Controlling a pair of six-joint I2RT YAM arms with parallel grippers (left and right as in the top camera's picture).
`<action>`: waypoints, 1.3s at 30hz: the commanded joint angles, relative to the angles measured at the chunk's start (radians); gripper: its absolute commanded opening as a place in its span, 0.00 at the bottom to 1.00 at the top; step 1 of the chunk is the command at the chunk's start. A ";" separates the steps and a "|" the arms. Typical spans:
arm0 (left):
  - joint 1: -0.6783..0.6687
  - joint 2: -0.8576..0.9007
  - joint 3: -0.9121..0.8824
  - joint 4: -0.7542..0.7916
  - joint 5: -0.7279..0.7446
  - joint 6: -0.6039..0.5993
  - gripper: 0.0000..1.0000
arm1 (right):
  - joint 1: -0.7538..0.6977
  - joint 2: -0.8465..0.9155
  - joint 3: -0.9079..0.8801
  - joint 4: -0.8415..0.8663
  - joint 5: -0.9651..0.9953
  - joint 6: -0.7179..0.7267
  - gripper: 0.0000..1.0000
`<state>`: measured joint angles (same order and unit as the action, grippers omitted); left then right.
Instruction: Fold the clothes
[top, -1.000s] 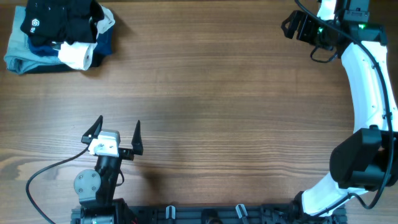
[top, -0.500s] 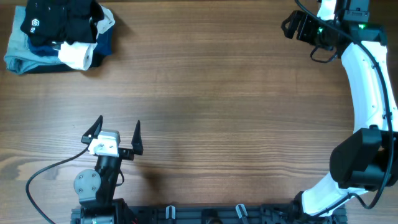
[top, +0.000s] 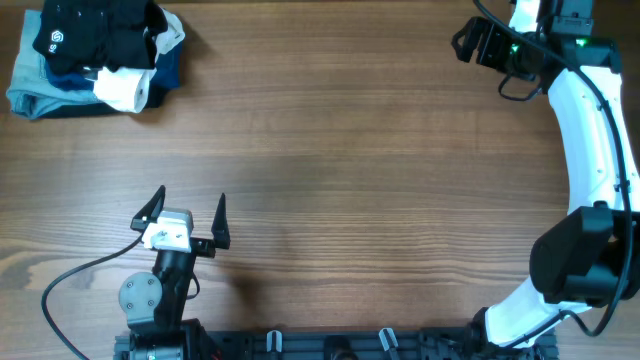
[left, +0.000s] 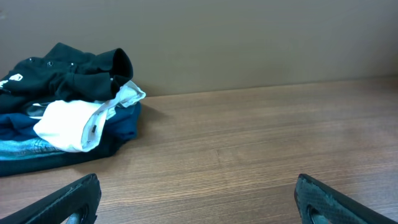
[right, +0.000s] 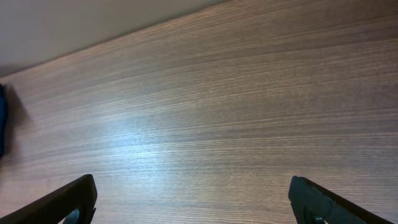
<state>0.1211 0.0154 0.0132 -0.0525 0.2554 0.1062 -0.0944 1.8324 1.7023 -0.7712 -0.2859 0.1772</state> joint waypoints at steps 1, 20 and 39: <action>0.008 -0.009 -0.007 0.000 -0.006 -0.010 1.00 | 0.044 -0.122 -0.008 -0.001 0.020 -0.021 1.00; 0.008 -0.009 -0.007 0.000 -0.006 -0.010 1.00 | 0.246 -0.262 -0.008 -0.408 0.586 0.297 1.00; 0.008 -0.009 -0.007 0.000 -0.006 -0.010 1.00 | 0.265 -0.944 -0.864 0.712 0.052 -0.186 1.00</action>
<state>0.1211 0.0154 0.0128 -0.0528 0.2554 0.1062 0.1688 0.9878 1.0737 -0.2115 -0.1116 0.0917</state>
